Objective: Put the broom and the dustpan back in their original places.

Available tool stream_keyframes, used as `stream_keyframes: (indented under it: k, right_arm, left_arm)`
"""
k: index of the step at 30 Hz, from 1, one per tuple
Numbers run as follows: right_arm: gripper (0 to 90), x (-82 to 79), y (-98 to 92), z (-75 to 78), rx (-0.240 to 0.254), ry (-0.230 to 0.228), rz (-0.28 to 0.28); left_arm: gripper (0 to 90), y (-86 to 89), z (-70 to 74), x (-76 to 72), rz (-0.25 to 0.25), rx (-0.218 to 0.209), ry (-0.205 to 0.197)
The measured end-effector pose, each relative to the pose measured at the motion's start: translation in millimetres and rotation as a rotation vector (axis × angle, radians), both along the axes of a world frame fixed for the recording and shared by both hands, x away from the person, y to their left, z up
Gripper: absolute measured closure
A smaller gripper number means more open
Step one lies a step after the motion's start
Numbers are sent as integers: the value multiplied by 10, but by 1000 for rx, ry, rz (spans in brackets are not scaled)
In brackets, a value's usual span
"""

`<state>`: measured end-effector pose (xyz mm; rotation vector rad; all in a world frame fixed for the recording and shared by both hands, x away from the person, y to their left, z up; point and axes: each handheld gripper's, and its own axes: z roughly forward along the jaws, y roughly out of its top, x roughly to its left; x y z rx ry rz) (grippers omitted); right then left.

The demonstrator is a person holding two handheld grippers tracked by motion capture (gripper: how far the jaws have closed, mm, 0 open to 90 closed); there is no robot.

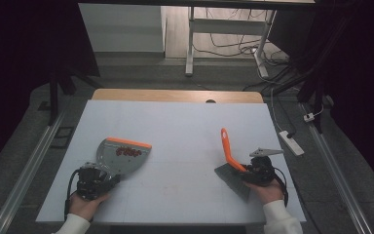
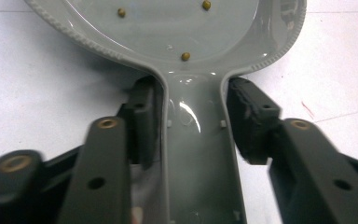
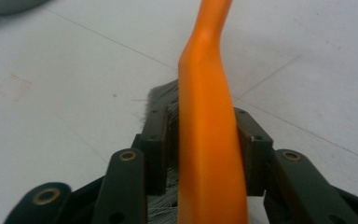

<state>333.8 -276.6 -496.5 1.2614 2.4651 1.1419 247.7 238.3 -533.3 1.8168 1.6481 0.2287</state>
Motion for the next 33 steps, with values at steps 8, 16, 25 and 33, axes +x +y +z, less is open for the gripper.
stream_keyframes:
  k: [8,16,25,33]
  right_arm:
    - [527,76,-49,-57,-28,15,-16]
    - [469,117,-69,-104,-42,35,-44]
    - [436,131,-98,-91,-55,28,-89]
    - [451,44,-88,15,-22,-57,-40]
  left_arm:
    - [379,95,63,-62,-22,2,-60]
    - [353,106,181,-102,-62,45,-122]
    - [350,88,309,-137,-128,85,-182]
    - [370,-15,355,-67,-266,71,-212]
